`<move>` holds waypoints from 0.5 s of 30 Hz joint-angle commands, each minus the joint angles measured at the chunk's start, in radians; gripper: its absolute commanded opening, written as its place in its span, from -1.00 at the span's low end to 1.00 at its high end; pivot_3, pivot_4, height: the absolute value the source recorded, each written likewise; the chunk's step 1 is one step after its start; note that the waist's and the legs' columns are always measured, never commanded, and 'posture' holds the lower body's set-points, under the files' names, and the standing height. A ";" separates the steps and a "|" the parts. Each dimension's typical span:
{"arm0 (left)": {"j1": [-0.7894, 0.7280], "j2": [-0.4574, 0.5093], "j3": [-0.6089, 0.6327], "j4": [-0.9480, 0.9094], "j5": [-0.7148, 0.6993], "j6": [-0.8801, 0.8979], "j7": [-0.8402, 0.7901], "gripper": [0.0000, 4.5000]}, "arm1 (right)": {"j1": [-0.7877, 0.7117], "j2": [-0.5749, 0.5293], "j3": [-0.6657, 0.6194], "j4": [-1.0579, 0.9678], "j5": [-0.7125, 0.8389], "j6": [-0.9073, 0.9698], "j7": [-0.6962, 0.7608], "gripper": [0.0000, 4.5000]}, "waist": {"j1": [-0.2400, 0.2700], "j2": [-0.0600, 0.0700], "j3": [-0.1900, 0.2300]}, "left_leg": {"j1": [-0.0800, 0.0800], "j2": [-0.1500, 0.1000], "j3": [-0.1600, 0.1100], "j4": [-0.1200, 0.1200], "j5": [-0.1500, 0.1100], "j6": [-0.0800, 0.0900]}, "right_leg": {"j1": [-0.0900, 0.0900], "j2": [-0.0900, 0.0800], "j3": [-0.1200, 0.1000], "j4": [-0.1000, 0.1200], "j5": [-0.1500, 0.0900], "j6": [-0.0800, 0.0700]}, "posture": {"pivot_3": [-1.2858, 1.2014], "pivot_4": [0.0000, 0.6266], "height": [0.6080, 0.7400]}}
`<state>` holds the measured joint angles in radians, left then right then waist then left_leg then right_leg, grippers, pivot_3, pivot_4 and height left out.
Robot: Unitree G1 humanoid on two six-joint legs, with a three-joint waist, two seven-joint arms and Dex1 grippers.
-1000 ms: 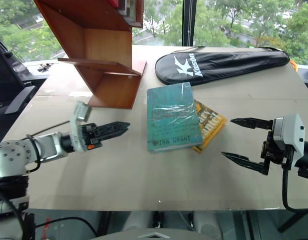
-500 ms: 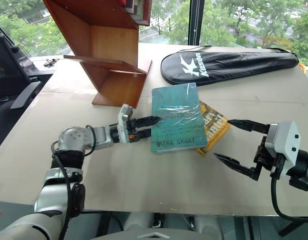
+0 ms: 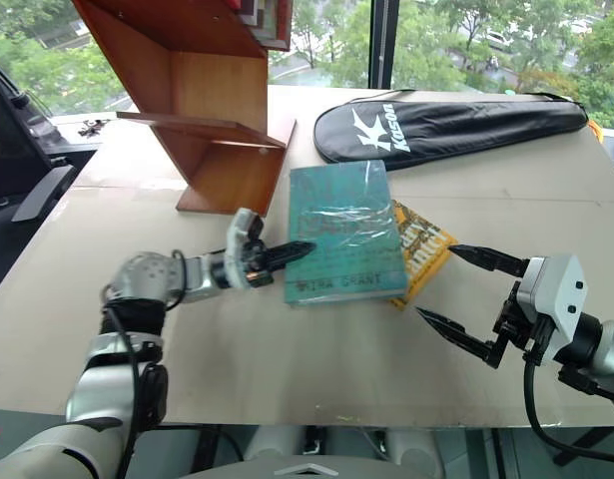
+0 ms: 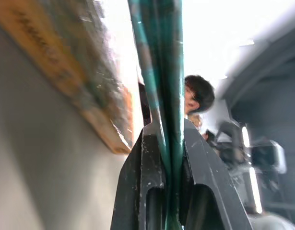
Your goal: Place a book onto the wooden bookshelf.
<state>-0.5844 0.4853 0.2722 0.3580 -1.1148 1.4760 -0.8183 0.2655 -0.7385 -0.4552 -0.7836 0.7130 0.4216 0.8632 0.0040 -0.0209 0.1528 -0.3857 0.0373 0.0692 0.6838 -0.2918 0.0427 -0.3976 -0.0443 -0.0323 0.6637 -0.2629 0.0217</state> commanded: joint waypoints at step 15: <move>-0.307 0.478 -0.174 -0.774 0.565 -0.865 -0.047 -0.98 | -0.152 -0.028 -0.042 0.266 0.003 -0.091 0.056 1.00 | 0.010 0.001 0.002 | 0.003 -0.002 0.004 -0.002 0.000 0.000 | 0.002 0.001 0.003 -0.002 0.000 -0.002 | 0.03 -0.52 1.00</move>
<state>-0.8255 0.9212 0.1983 -0.4583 -0.7341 0.8216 -0.7936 0.1396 -0.7595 -0.4888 -0.5316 0.7181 0.3617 0.9122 0.0143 -0.0198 0.1544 -0.3817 0.0346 0.0733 0.6815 -0.2918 0.0427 -0.3950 -0.0420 -0.0284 0.6616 -0.2626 0.0201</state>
